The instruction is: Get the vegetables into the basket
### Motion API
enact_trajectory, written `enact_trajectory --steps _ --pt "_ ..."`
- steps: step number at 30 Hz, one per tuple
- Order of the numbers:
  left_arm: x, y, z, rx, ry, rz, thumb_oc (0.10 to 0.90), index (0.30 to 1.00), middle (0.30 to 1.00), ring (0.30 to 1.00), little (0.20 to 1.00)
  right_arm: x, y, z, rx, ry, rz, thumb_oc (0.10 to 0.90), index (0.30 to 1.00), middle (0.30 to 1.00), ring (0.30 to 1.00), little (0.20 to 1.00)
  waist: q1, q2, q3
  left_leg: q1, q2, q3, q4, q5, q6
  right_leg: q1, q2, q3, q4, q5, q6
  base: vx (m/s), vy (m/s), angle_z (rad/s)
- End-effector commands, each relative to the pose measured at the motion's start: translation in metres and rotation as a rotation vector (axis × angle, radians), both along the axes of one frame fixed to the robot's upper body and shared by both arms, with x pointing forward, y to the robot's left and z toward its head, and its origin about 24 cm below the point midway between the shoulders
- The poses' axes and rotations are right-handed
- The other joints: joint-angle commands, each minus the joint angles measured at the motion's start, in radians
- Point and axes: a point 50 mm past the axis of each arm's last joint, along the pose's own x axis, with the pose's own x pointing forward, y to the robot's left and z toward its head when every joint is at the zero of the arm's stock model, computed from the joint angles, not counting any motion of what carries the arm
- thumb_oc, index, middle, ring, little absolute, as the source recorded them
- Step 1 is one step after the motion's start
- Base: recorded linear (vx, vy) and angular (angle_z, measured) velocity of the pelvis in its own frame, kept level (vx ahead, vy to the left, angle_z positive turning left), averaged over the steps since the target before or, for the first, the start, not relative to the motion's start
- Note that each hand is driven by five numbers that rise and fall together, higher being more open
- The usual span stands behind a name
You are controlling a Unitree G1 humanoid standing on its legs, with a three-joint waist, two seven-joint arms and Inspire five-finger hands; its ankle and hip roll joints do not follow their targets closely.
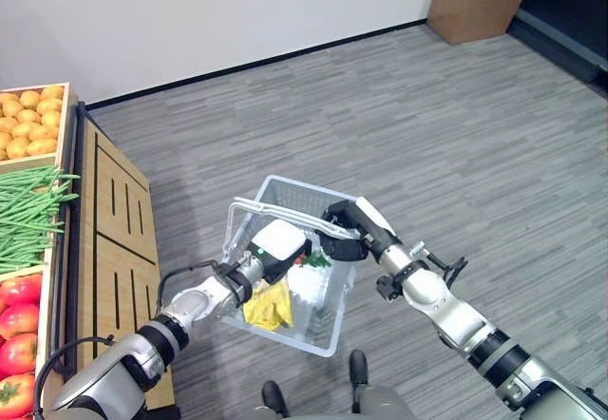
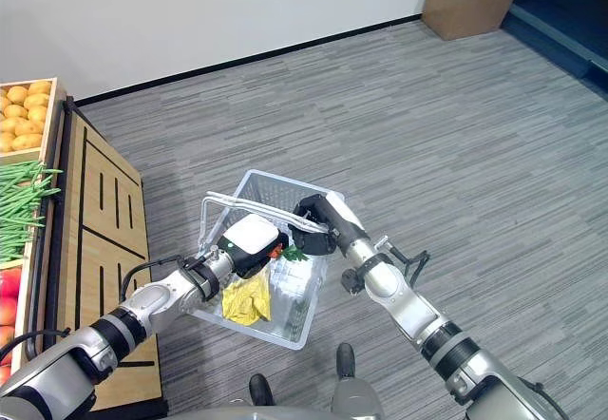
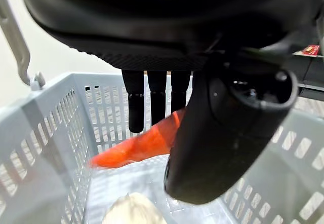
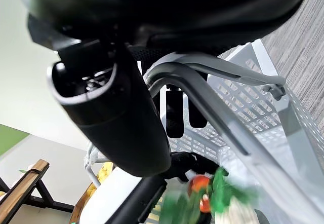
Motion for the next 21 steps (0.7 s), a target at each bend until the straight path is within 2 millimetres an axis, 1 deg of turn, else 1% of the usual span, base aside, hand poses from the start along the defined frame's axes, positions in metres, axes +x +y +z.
enact_trajectory --steps 1,3,4,8,9,10,13,15,16,17,18,21 --pt "0.023 -0.001 0.029 -0.04 -0.155 0.006 0.9 1.0 1.0 1.0 1.0 0.004 0.028 0.079 0.322 -0.349 0.099 0.4 0.3 0.3 0.3 0.3 0.006 -0.039 -0.08 0.0 0.057 -0.044 0.001 -0.025 -0.081 0.055 -0.074 -0.025 0.0 -0.068 0.104 0.0 0.0 0.0" --pt "0.021 -0.002 0.031 -0.061 -0.152 -0.004 0.9 1.0 1.0 1.0 1.0 0.007 0.024 0.078 0.305 -0.352 0.073 0.4 0.3 0.3 0.3 0.3 0.008 -0.039 -0.081 0.001 0.056 -0.046 0.001 -0.026 -0.081 0.056 -0.075 -0.026 0.0 -0.069 0.104 0.0 0.0 0.0" --pt "0.018 -0.006 0.034 -0.103 -0.138 -0.022 0.9 1.0 1.0 1.0 1.0 0.01 0.017 0.075 0.283 -0.351 0.029 0.4 0.3 0.3 0.3 0.3 0.011 -0.038 -0.082 0.001 0.055 -0.049 0.001 -0.026 -0.08 0.06 -0.076 -0.029 0.0 -0.069 0.104 0.0 0.0 0.0" --pt "0.015 -0.008 0.035 -0.13 -0.118 -0.027 0.9 1.0 1.0 1.0 1.0 0.012 0.014 0.072 0.269 -0.349 0.003 0.4 0.3 0.3 0.3 0.3 0.012 -0.038 -0.083 0.001 0.055 -0.052 0.001 -0.026 -0.079 0.062 -0.077 -0.031 0.0 -0.07 0.103 0.01 0.001 0.04" --pt "0.007 -0.016 0.044 -0.264 -0.078 -0.055 0.9 1.0 1.0 1.0 1.0 0.017 0.002 0.065 0.237 -0.337 -0.07 0.4 0.3 0.3 0.3 0.3 0.021 -0.037 -0.083 0.007 0.054 -0.058 0.001 -0.032 -0.078 0.074 -0.078 -0.038 0.0 -0.078 0.103 0.0 0.0 0.0" --pt "-0.003 -0.017 0.054 -0.422 -0.015 -0.059 0.9 1.0 1.0 1.0 1.0 0.02 -0.009 0.06 0.201 -0.334 -0.137 0.4 0.3 0.3 0.3 0.3 0.031 -0.037 -0.084 0.002 0.052 -0.066 0.001 -0.025 -0.077 0.072 -0.079 -0.044 0.0 -0.073 0.101 0.0 0.0 0.0" --pt "-0.022 -0.012 0.062 -0.627 0.124 -0.047 0.9 1.0 1.0 1.0 1.0 0.022 -0.026 0.045 0.15 -0.302 -0.235 0.4 0.3 0.3 0.3 0.3 0.043 -0.037 -0.089 -0.001 0.05 -0.079 0.001 -0.025 -0.074 0.078 -0.08 -0.053 0.0 -0.076 0.098 0.01 -0.003 0.09" --pt "-0.03 -0.009 0.063 -0.76 0.203 -0.017 0.9 1.0 1.0 1.0 1.0 0.023 -0.038 0.035 0.108 -0.279 -0.296 0.4 0.3 0.3 0.3 0.3 0.052 -0.036 -0.089 -0.001 0.048 -0.085 0.001 -0.024 -0.072 0.082 -0.082 -0.059 0.0 -0.076 0.097 0.01 0.001 0.21" --pt "-0.034 -0.006 0.066 -0.857 0.223 0.007 0.9 1.0 1.0 1.0 1.0 0.024 -0.045 0.029 0.067 -0.266 -0.334 0.4 0.3 0.3 0.3 0.3 0.059 -0.036 -0.089 -0.002 0.048 -0.089 0.001 -0.022 -0.072 0.084 -0.082 -0.063 0.0 -0.078 0.096 0.0 -0.001 0.15" --pt "-0.034 -0.005 0.067 -0.859 0.225 0.01 0.9 1.0 1.0 1.0 1.0 0.024 -0.044 0.028 0.066 -0.266 -0.333 0.4 0.3 0.3 0.3 0.3 0.056 -0.036 -0.09 -0.001 0.048 -0.09 0.001 -0.023 -0.072 0.085 -0.081 -0.064 0.0 -0.078 0.096 -0.01 -0.01 0.12" --pt "-0.043 0.003 0.061 -1.012 0.303 0.083 0.9 1.0 1.0 1.0 1.0 0.024 -0.061 0.014 0.007 -0.222 -0.419 0.4 0.3 0.3 0.3 0.3 0.068 -0.036 -0.088 -0.003 0.047 -0.098 0.001 -0.022 -0.07 0.088 -0.082 -0.07 0.0 -0.079 0.095 -0.01 -0.013 0.11" --pt "-0.054 0.011 0.056 -1.113 0.418 0.121 0.9 1.0 1.0 1.0 1.0 0.022 -0.083 -0.005 -0.079 -0.161 -0.518 0.4 0.3 0.3 0.3 0.3 0.08 -0.033 -0.087 -0.007 0.046 -0.111 0.001 -0.02 -0.069 0.093 -0.082 -0.08 0.0 -0.081 0.094 -0.01 -0.013 0.13"
